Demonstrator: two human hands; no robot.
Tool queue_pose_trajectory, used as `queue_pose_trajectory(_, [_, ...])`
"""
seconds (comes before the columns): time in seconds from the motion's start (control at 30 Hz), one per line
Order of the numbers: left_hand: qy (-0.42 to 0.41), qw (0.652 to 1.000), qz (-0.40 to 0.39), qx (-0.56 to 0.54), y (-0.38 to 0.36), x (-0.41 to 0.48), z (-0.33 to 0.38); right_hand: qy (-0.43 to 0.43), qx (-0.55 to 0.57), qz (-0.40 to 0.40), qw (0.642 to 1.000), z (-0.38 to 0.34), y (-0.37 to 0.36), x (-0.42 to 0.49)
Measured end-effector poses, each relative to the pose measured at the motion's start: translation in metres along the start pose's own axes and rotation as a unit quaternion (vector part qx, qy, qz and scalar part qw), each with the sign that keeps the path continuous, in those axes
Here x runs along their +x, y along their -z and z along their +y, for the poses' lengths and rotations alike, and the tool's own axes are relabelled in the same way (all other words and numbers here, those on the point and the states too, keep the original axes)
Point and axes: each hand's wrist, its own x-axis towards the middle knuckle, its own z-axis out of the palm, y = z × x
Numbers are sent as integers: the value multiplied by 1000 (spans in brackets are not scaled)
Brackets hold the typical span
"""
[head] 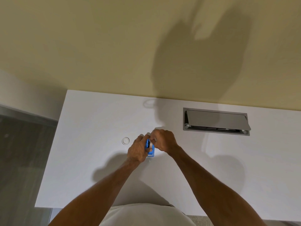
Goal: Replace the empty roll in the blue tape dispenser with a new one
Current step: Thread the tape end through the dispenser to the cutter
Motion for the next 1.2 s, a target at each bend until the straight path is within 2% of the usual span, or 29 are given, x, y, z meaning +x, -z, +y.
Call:
queue_pose_trajectory(0.17, [0,1000,1,1,1,1,-1,21,-22,22,999,-2,1,-1])
queue_pose_trajectory(0.4, [4,1000,-5,7,0,2,-1,7,5,30,1000,-3,-3,-2])
queue_pose_trajectory(0.63, [-11,1000,-8,11,2,4,-4,25,23,-15,999,6,3,2])
queue_pose_trajectory(0.93, [-28,1000,6,-4,3,2,-4,9,114,-24,993,13,-1,-6])
queue_pose_trajectory(1.2, [-24,1000,-2,-7,5,3,-3,-5,134,-9,991,7,-7,-9])
